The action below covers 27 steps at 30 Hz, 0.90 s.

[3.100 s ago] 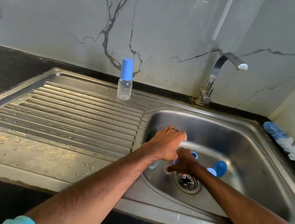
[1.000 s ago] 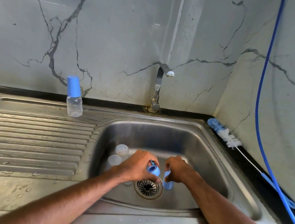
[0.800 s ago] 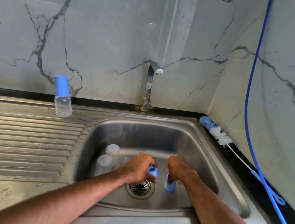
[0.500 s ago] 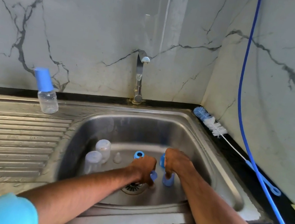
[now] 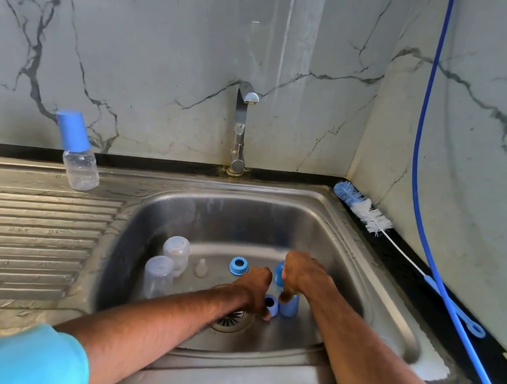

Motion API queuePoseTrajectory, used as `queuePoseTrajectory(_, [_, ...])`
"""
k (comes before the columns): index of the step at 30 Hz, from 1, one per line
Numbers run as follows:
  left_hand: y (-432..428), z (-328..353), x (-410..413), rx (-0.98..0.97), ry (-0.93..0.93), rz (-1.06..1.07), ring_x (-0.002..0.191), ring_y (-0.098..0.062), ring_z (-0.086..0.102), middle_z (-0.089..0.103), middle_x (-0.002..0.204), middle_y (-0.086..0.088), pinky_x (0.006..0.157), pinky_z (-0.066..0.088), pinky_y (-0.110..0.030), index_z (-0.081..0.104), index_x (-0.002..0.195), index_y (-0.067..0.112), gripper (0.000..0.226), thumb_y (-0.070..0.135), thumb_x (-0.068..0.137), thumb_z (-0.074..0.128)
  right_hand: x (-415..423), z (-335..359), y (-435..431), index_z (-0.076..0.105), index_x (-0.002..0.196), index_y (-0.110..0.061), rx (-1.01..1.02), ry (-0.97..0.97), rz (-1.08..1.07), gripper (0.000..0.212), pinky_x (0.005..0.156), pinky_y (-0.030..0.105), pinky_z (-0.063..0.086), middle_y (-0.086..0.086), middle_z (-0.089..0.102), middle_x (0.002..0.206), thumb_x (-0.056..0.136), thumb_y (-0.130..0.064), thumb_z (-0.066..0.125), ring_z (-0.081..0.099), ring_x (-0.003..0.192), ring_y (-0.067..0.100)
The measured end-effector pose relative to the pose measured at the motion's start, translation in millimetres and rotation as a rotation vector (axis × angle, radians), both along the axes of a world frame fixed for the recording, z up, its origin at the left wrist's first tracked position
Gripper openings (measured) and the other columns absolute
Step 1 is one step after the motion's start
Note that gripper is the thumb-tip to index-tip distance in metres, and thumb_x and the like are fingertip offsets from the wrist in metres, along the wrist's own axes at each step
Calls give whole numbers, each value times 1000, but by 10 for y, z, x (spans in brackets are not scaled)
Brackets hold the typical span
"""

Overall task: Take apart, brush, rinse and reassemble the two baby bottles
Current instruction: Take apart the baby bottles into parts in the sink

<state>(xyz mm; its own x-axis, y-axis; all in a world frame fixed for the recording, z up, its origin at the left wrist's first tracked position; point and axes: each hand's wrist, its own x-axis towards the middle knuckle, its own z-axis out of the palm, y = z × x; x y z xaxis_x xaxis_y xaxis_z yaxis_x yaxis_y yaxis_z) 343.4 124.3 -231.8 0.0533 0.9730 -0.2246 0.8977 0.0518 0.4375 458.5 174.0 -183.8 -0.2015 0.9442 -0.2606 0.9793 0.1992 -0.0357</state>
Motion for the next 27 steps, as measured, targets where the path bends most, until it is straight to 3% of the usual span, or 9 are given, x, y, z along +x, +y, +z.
queuePoseTrajectory(6, [39,44,-6,-7,48,-14,119,-25,55,52,135,-8,84,46,-32,45,136,9,78,31,75,89,75,43,17,59,118,-15,30,108,5,67,78,33,48,1,56,102,68,-42,95,63,96,22])
queuePoseTrajectory(12, [-7,282,-170,68,104,-26,124,-28,55,54,137,-11,101,50,-38,53,135,8,67,23,79,86,81,149,-21,63,114,-13,67,152,6,51,78,32,49,5,64,104,77,-35,90,65,100,25])
queuePoseTrajectory(15, [-117,455,-311,142,59,-35,123,-26,57,59,134,-10,100,50,-34,61,129,10,51,18,83,80,34,219,-86,65,114,-13,109,184,29,40,90,37,56,7,68,113,81,-26,85,67,106,27])
queuePoseTrajectory(21, [-471,802,-667,260,18,22,110,-20,67,70,120,-3,95,56,-40,71,112,17,25,15,88,74,-301,354,-344,74,101,-19,165,372,186,16,95,37,55,7,72,115,85,-21,76,68,109,27])
queuePoseTrajectory(24, [-650,1016,-909,377,24,55,99,-18,70,74,106,2,86,59,-40,73,106,20,21,20,85,78,-560,431,-496,79,104,-17,175,431,317,20,90,33,54,6,77,110,85,-20,77,71,106,25])
queuePoseTrajectory(27, [-781,1213,-1207,540,1,94,77,-7,64,69,83,16,75,56,-32,75,95,25,12,24,83,78,-808,560,-591,79,107,-13,216,475,408,22,80,25,47,5,78,105,85,-17,78,72,101,24])
